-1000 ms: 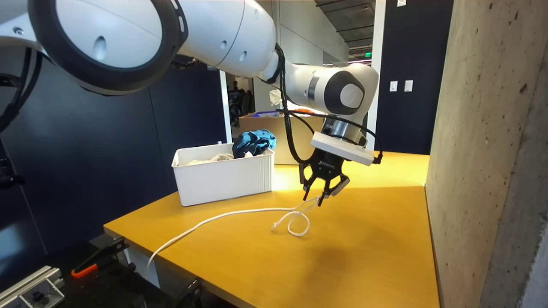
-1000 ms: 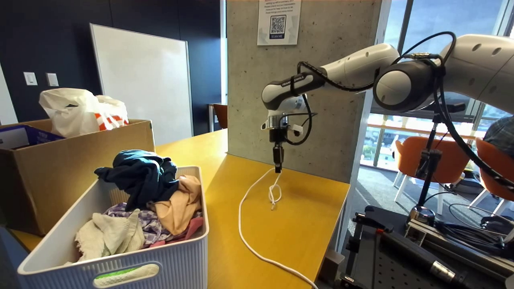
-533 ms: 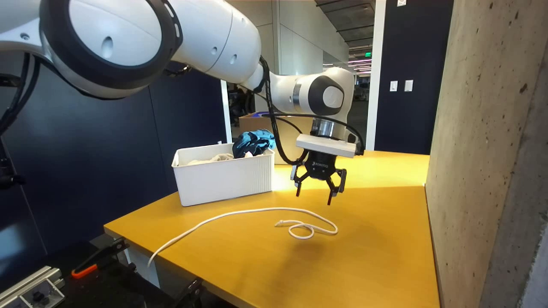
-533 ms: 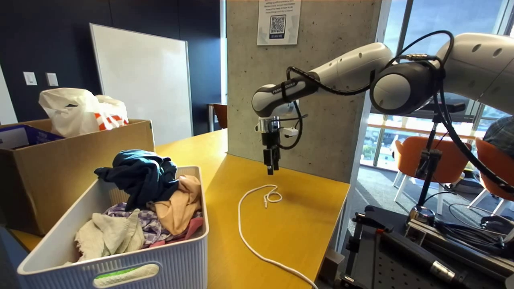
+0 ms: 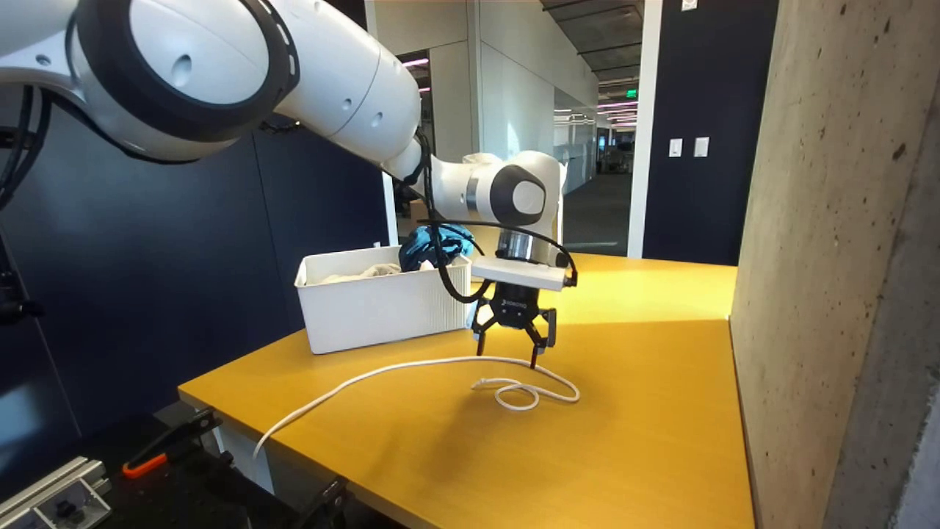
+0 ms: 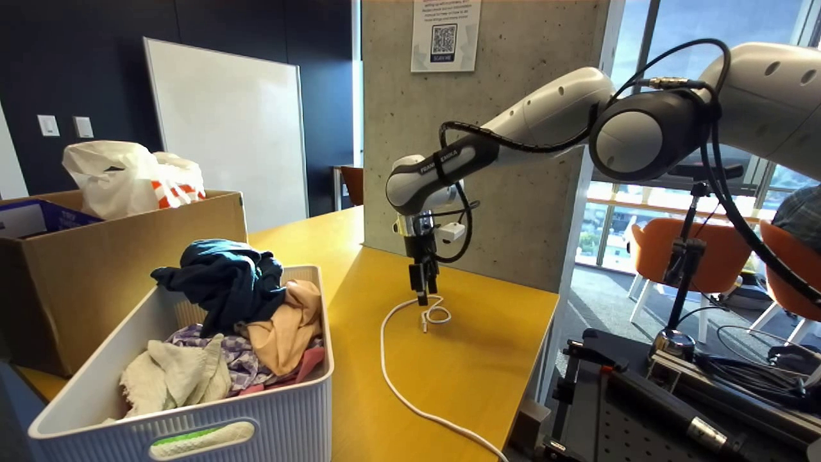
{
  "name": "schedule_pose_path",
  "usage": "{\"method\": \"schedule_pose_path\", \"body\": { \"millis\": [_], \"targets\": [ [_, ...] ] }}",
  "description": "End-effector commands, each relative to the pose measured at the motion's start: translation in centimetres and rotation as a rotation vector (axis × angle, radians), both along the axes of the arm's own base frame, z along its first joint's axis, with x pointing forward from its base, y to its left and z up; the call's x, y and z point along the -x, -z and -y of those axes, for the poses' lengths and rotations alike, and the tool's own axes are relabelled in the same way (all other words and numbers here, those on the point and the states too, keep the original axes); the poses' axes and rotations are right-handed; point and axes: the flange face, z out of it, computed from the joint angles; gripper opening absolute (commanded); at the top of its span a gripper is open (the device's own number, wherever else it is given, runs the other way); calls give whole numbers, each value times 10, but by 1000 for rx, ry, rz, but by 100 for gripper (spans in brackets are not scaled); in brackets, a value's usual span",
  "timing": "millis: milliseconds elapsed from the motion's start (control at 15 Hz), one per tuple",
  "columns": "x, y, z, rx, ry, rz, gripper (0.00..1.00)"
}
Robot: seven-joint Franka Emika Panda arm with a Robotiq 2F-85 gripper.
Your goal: Straighten the shoelace
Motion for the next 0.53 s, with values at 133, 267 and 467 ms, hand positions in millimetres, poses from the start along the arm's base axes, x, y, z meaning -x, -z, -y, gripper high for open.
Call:
{"method": "schedule_pose_path", "body": {
  "millis": [133,267,467],
  "targets": [
    [26,-17,-3,75,-11,55,100],
    [38,-15,-5,82,-9,62,100],
    [55,-2,-16,68,-32,67,100]
  ]
}}
